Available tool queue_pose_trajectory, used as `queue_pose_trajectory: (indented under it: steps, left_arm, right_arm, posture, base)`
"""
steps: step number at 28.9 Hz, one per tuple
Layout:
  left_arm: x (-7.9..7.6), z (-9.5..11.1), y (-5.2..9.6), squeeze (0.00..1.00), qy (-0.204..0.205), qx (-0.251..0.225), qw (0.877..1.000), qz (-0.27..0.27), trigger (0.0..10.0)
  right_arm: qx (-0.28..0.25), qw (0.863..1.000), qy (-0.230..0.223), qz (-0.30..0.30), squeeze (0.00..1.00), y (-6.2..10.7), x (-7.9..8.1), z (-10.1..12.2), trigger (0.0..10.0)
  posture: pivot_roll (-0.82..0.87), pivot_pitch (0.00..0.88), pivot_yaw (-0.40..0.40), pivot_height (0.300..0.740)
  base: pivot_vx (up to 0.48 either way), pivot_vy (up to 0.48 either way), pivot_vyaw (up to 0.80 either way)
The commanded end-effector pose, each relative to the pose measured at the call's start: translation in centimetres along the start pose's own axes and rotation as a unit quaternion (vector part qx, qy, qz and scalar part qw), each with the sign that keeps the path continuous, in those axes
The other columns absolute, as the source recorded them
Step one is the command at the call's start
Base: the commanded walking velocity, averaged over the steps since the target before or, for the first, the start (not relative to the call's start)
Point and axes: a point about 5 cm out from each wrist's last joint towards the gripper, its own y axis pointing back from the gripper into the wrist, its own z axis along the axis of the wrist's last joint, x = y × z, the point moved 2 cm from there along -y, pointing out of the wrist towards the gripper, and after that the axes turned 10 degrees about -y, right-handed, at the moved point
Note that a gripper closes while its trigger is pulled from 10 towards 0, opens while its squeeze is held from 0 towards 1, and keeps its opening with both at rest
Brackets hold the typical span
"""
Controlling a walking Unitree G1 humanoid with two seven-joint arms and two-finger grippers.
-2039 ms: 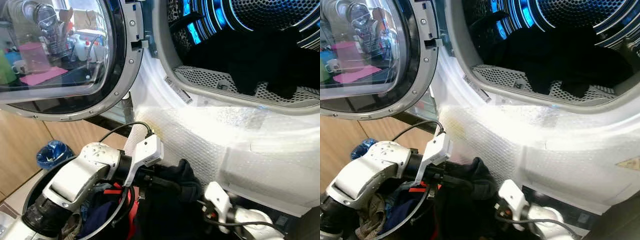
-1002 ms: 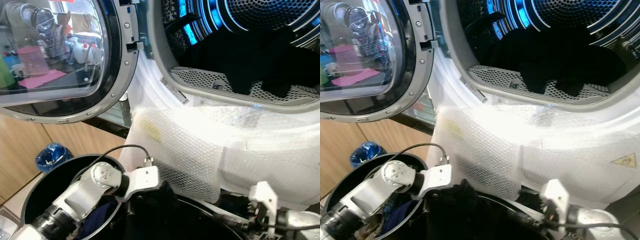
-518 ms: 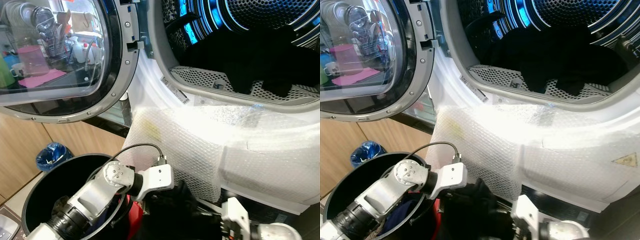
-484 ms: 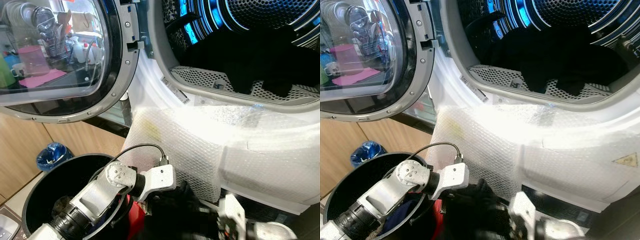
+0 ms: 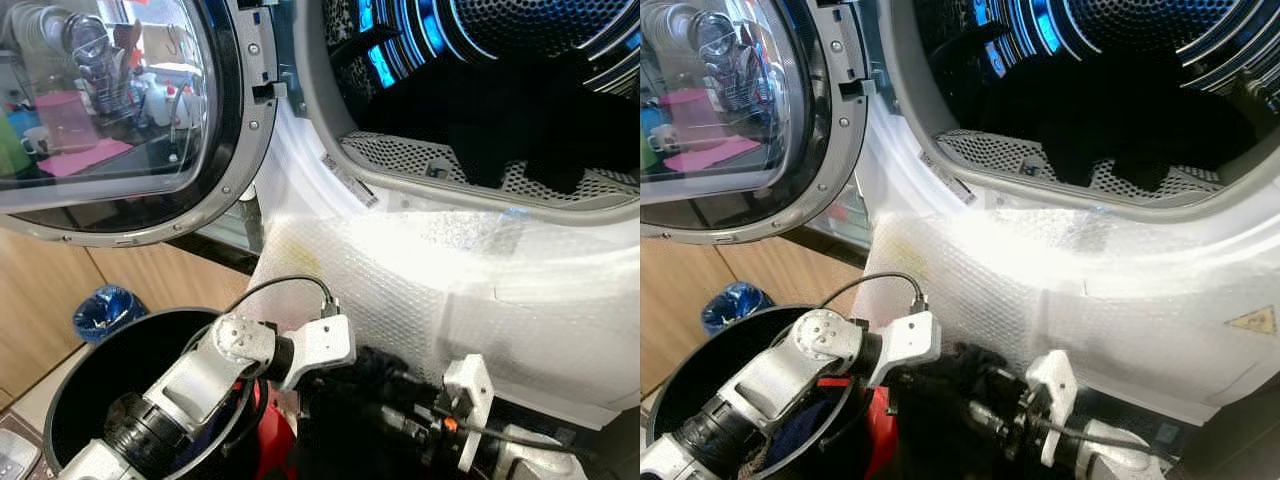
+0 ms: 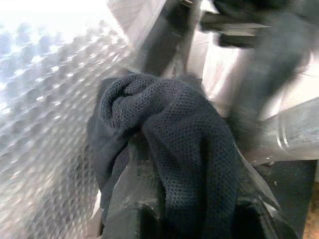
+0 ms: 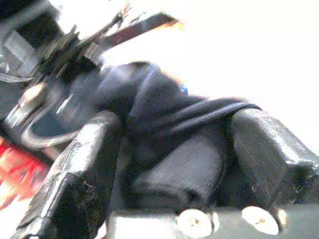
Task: Clothes washing
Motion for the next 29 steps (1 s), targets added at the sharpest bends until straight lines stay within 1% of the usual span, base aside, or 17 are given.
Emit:
queue_pose_trajectory:
  steps: [1, 4, 5, 9, 10, 11, 12, 13, 14, 15, 18, 20, 21, 22, 24, 25, 29]
  left_arm:
    - [-1.2, 0.4, -0.5, 0.00, -0.008, -0.009, 0.999, -0.036, 0.0]
    - [-1.6, 0.4, -0.4, 0.00, -0.002, -0.011, 0.999, -0.046, 0.0]
    - [-1.6, 0.4, -0.4, 0.00, -0.002, -0.011, 0.999, -0.046, 0.0]
    - [-1.2, 0.5, -0.4, 0.00, -0.003, -0.014, 0.999, -0.031, 0.0]
    - [-1.1, 0.6, -0.4, 0.00, -0.004, -0.016, 0.999, -0.029, 0.0]
    - [-1.1, 0.6, -0.4, 0.00, -0.004, -0.016, 0.999, -0.029, 0.0]
    - [-1.1, 0.6, -0.3, 0.00, -0.005, -0.016, 0.999, -0.029, 0.0]
    - [-1.2, 0.7, -0.3, 0.00, -0.005, -0.018, 0.999, -0.032, 0.0]
    - [-1.2, 0.7, -0.3, 0.00, -0.005, -0.018, 0.999, -0.032, 0.0]
    - [-1.4, 0.8, -0.3, 0.00, -0.003, -0.019, 0.999, -0.040, 0.0]
    - [-1.5, 0.8, -0.3, 0.00, -0.002, -0.019, 0.999, -0.046, 0.0]
    - [-1.2, 1.0, -0.3, 0.00, -0.006, -0.025, 0.999, -0.033, 0.0]
    - [-1.2, 1.0, -0.3, 0.00, -0.006, -0.025, 0.999, -0.033, 0.0]
    - [-0.7, 1.4, -0.3, 0.00, -0.008, -0.033, 0.999, -0.020, 0.0]
    - [-0.5, 1.6, -0.3, 0.00, -0.008, -0.039, 0.999, -0.014, 0.0]
    - [0.0, 2.2, -0.5, 0.00, -0.010, -0.055, 0.998, 0.005, 0.0]
    - [0.8, 3.3, -0.7, 0.00, -0.011, -0.081, 0.996, 0.030, 0.0]
  right_arm:
    - [-0.036, 0.999, 0.006, -0.023, 0.00, 0.2, -0.7, 1.7, 10.0]
    - [-0.057, 0.998, 0.002, -0.022, 0.00, 0.5, -0.8, 2.5, 10.0]
    - [-0.057, 0.998, 0.002, -0.022, 0.00, 0.5, -0.8, 2.5, 10.0]
    - [-0.040, 0.999, 0.000, 0.015, 0.00, 0.9, 0.1, 2.0, 10.0]
    - [-0.023, 0.999, -0.004, 0.039, 0.00, 1.0, 0.7, 1.5, 10.0]
    - [-0.023, 0.999, -0.004, 0.039, 0.00, 1.0, 0.7, 1.5, 10.0]
    - [-0.011, 0.998, -0.006, 0.055, 0.00, 1.0, 1.2, 1.1, 10.0]
    - [0.013, 0.997, 0.002, 0.071, 0.00, 1.0, 1.8, 0.4, 10.0]
    - [0.013, 0.997, 0.002, 0.071, 0.00, 1.0, 1.8, 0.4, 10.0]
    - [0.047, 0.995, 0.012, 0.081, 0.00, 0.9, 2.2, -0.7, 10.0]
    - [0.073, 0.994, 0.012, 0.085, 0.00, 0.8, 2.4, -1.8, 10.0]
    - [0.090, 0.990, 0.009, 0.106, 0.00, 0.9, 3.1, -2.5, 10.0]
    - [0.090, 0.990, 0.009, 0.106, 0.00, 0.9, 3.1, -2.5, 10.0]
    - [0.097, 0.989, 0.007, 0.109, 0.00, 0.7, 3.2, -2.9, 10.0]
    - [0.096, 0.990, 0.003, 0.103, 0.00, 0.5, 3.2, -3.0, 10.0]
    - [0.096, 0.991, -0.006, 0.095, 0.00, 0.1, 3.1, -3.4, 10.0]
    - [0.096, 0.991, -0.021, 0.086, 0.00, -0.3, 3.0, -4.2, 10.0]
  posture:
    - [-0.08, 0.028, 0.094, 0.740]
    - [-0.08, 0.026, 0.094, 0.740]
    - [-0.08, 0.026, 0.094, 0.740]
    - [-0.07, 0.030, 0.090, 0.740]
    - [-0.07, 0.030, 0.090, 0.740]
    - [-0.07, 0.030, 0.090, 0.740]
    - [-0.07, 0.031, 0.090, 0.740]
    - [-0.07, 0.031, 0.090, 0.740]
    - [-0.07, 0.031, 0.090, 0.740]
    - [-0.07, 0.030, 0.091, 0.740]
    - [-0.07, 0.030, 0.093, 0.740]
    - [-0.07, 0.030, 0.093, 0.740]
    - [-0.07, 0.030, 0.093, 0.740]
    - [-0.07, 0.028, 0.092, 0.740]
    - [-0.07, 0.028, 0.092, 0.740]
    - [-0.07, 0.024, 0.091, 0.740]
    - [-0.07, 0.017, 0.089, 0.740]
  base:
    - [0.000, 0.000, 0.00]
    - [0.000, 0.000, 0.00]
    - [0.000, 0.000, 0.00]
    - [0.000, 0.000, 0.00]
    - [0.000, 0.000, 0.00]
    - [0.000, 0.000, 0.00]
    - [0.000, 0.000, 0.00]
    - [0.000, 0.000, 0.00]
    - [0.000, 0.000, 0.00]
    - [0.000, 0.000, 0.00]
    - [0.000, 0.000, 0.00]
    - [0.000, 0.000, 0.00]
    - [0.000, 0.000, 0.00]
    - [0.000, 0.000, 0.00]
    - [0.000, 0.000, 0.00]
    - [0.000, 0.000, 0.00]
    - [0.000, 0.000, 0.00]
